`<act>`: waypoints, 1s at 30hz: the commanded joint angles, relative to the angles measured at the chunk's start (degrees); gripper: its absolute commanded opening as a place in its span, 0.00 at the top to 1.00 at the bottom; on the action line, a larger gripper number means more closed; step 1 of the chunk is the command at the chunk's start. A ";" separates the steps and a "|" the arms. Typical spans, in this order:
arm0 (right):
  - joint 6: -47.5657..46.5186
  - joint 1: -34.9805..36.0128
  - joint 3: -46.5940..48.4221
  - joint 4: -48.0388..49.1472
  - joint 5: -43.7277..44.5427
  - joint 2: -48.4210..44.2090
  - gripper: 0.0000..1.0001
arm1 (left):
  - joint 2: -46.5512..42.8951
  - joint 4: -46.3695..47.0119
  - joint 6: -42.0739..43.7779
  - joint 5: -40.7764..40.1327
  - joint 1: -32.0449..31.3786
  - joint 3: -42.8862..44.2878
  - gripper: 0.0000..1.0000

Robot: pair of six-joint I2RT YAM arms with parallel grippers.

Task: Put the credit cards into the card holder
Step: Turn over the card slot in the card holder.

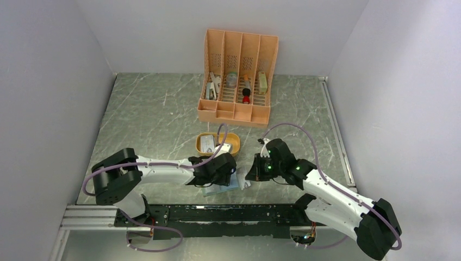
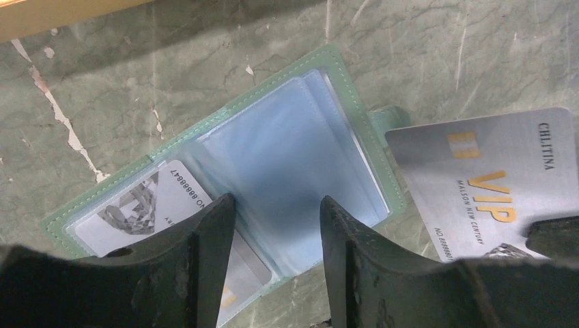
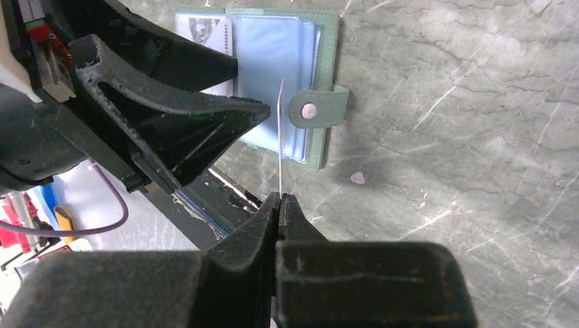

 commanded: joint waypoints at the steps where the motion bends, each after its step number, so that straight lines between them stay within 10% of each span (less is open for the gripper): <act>1: -0.11 0.19 -0.92 -1.00 -0.50 -1.56 1.00 | 1.35 -1.55 0.75 -1.92 -0.33 0.38 0.49; 17: 0.23 0.42 -3.04 0.73 -3.88 -0.61 1.00 | 1.19 -1.82 1.00 -2.92 -0.33 -1.39 0.94; 30: 0.42 0.41 -3.43 0.14 -4.11 1.00 1.00 | 1.45 -1.56 0.77 -2.78 -0.33 -2.16 0.95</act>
